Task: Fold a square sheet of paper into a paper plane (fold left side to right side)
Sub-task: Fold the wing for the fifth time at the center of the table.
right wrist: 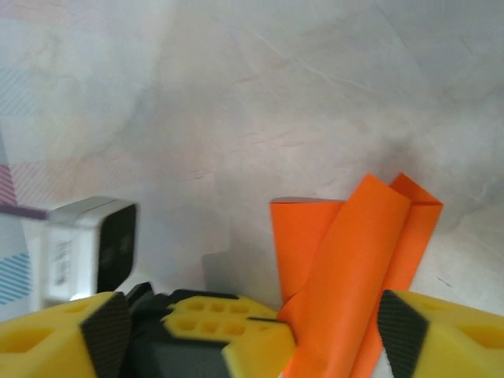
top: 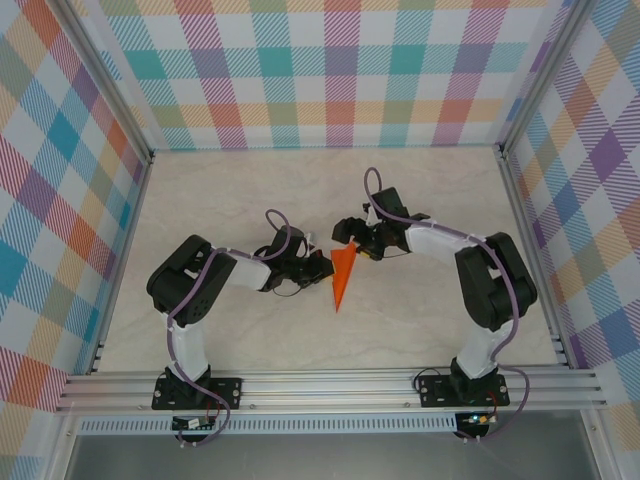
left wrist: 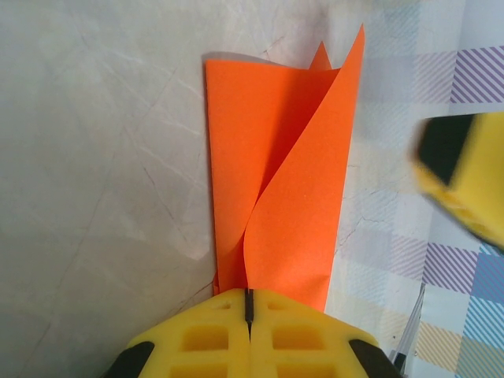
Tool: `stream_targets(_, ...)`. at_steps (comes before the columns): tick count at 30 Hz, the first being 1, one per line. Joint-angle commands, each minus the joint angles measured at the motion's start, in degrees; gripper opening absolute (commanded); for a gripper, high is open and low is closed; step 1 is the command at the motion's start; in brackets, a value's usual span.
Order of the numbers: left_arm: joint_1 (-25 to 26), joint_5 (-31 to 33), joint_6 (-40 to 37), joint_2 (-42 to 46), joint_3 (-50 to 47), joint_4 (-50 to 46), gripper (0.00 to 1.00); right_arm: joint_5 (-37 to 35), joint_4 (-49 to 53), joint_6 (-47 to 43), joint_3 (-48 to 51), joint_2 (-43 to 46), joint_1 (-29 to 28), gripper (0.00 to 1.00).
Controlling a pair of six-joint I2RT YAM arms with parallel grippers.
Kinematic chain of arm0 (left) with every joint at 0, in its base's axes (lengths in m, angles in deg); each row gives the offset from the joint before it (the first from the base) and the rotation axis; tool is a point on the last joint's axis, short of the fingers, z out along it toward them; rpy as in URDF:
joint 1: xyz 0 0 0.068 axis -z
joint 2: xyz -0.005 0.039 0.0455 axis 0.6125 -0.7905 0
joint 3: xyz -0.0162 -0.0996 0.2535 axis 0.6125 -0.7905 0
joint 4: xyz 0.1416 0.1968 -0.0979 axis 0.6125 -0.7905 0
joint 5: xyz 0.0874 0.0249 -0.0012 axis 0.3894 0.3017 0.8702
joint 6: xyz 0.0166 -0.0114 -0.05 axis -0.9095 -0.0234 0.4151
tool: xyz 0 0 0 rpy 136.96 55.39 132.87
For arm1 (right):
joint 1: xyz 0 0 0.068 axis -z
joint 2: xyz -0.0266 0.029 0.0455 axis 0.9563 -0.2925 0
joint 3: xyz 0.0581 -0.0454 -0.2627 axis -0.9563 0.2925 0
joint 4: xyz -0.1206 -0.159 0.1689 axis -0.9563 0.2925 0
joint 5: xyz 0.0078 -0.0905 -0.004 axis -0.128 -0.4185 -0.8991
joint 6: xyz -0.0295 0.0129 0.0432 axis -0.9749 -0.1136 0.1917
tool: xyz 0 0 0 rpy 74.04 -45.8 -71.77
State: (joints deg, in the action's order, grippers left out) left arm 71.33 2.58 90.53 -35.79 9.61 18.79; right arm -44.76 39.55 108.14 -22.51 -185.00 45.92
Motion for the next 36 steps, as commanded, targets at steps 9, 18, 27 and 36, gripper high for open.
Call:
stream_targets(9, -0.8, 2.0, -1.9, -2.1, 0.3, -2.5, 0.0, 3.0, -1.2, 2.1, 2.9, 0.0, -2.2, 0.17)
stream_targets(18, -0.8, 3.0, -2.5, -1.8, 0.2, -4.0, 0.0, 2.6, -0.9, 1.8, 0.4, -6.1, -3.2, 0.15)
stream_targets(27, -0.9, 3.5, -2.8, -1.8, 0.0, -4.7, 0.0, -0.1, 0.0, 0.5, 0.4, -7.4, -3.2, 0.15)
stream_targets(36, -1.0, 3.7, -2.8, -2.0, -0.4, -4.7, 0.0, -1.2, 0.7, 0.2, 1.1, -8.6, -3.2, 0.15)
